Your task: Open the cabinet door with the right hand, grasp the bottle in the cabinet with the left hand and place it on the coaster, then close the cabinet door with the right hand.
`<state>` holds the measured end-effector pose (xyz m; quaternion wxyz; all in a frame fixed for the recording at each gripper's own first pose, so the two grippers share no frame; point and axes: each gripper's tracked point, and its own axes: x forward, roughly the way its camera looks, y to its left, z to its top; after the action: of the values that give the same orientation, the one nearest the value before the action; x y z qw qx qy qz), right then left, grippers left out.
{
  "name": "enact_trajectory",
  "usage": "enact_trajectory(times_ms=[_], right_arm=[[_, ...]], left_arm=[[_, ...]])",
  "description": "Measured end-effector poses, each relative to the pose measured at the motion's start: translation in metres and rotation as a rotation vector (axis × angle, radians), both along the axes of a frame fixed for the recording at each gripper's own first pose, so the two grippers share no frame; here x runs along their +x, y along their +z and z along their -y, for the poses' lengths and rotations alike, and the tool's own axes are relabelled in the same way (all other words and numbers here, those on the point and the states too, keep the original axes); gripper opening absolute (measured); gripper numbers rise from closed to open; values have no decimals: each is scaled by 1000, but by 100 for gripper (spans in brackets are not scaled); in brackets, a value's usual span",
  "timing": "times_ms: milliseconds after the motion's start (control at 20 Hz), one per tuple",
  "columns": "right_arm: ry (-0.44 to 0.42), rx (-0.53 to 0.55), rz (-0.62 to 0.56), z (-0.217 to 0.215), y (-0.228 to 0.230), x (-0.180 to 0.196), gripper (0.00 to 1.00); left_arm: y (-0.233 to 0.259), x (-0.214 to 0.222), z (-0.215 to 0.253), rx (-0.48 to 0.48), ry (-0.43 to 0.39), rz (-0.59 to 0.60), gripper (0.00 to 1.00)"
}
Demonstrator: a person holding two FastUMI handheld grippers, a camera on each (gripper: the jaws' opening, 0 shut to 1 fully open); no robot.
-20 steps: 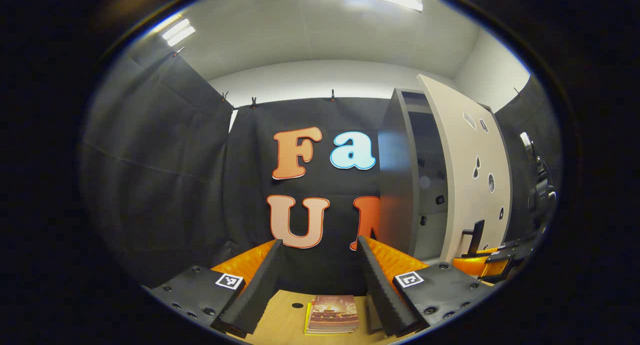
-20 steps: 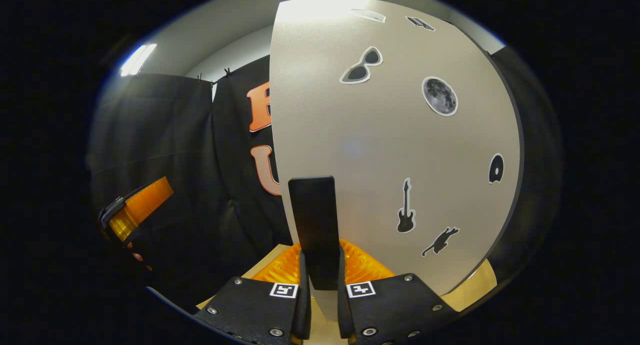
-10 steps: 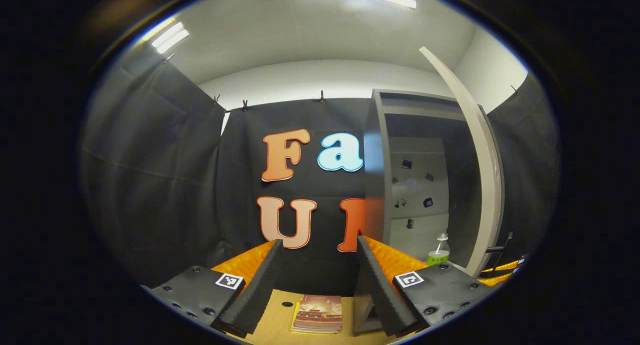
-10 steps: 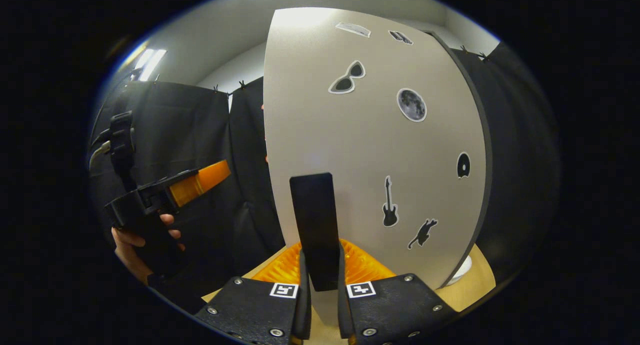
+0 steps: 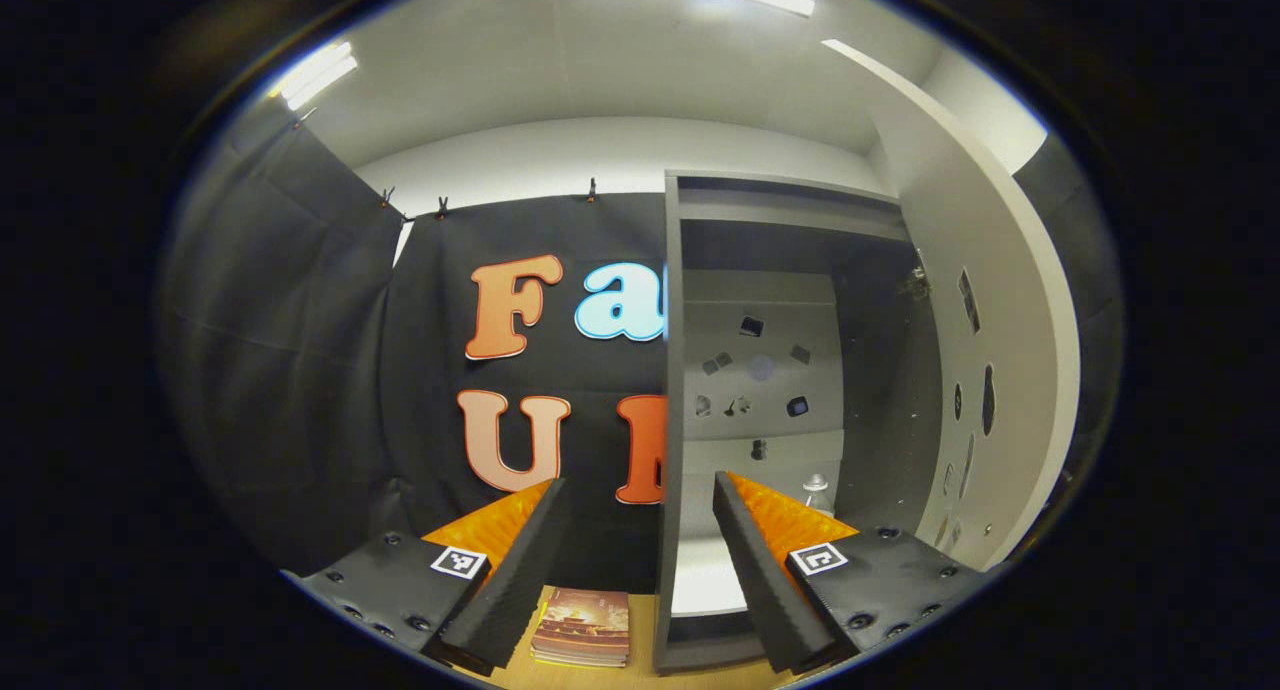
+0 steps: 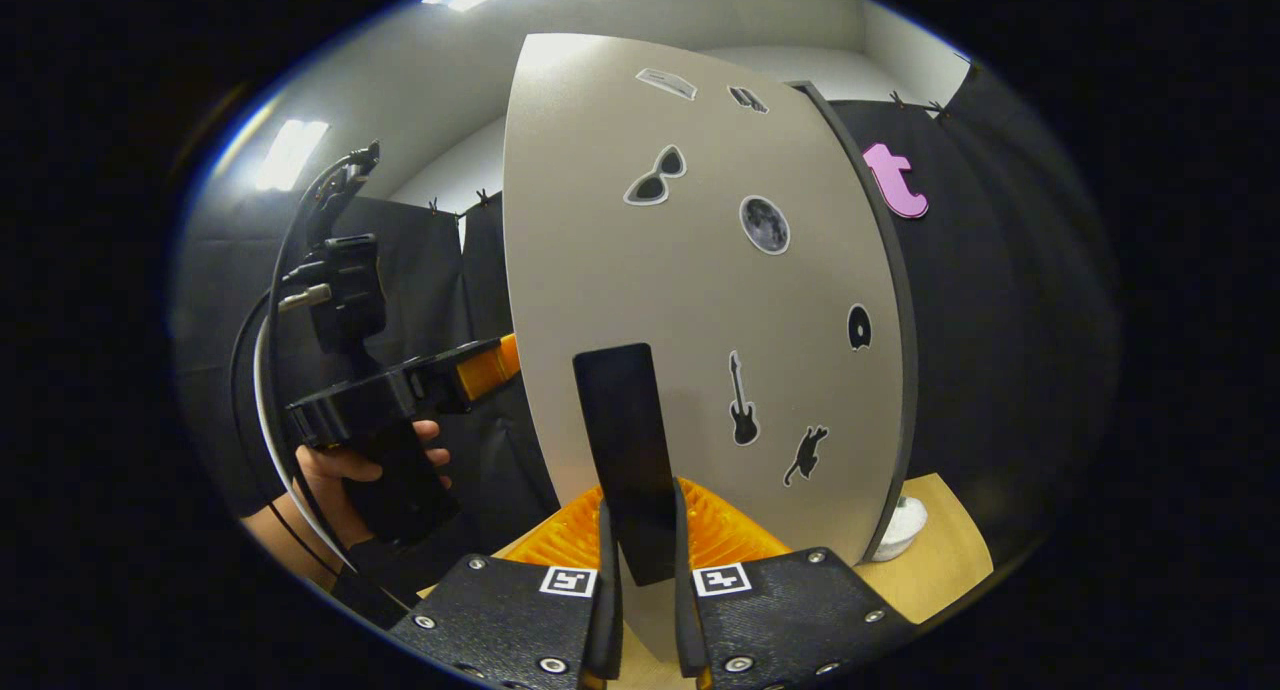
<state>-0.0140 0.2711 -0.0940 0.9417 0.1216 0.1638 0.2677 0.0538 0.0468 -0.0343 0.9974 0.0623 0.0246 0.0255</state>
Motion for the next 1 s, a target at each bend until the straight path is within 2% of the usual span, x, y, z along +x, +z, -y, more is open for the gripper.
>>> enact_trajectory(times_ms=[400,650,850,1000], right_arm=[[-76,-6,21,24,4,-4,21],[-157,-14,17,34,5,-5,20],[-211,-98,52,44,5,-2,20],[-231,-91,40,46,6,-5,20]], left_arm=[[-4,7,51,-5,-78,10,94],[-8,11,79,-14,-126,2,94],[-19,15,99,-29,-162,-14,94],[-32,18,105,-36,-172,-36,95]])
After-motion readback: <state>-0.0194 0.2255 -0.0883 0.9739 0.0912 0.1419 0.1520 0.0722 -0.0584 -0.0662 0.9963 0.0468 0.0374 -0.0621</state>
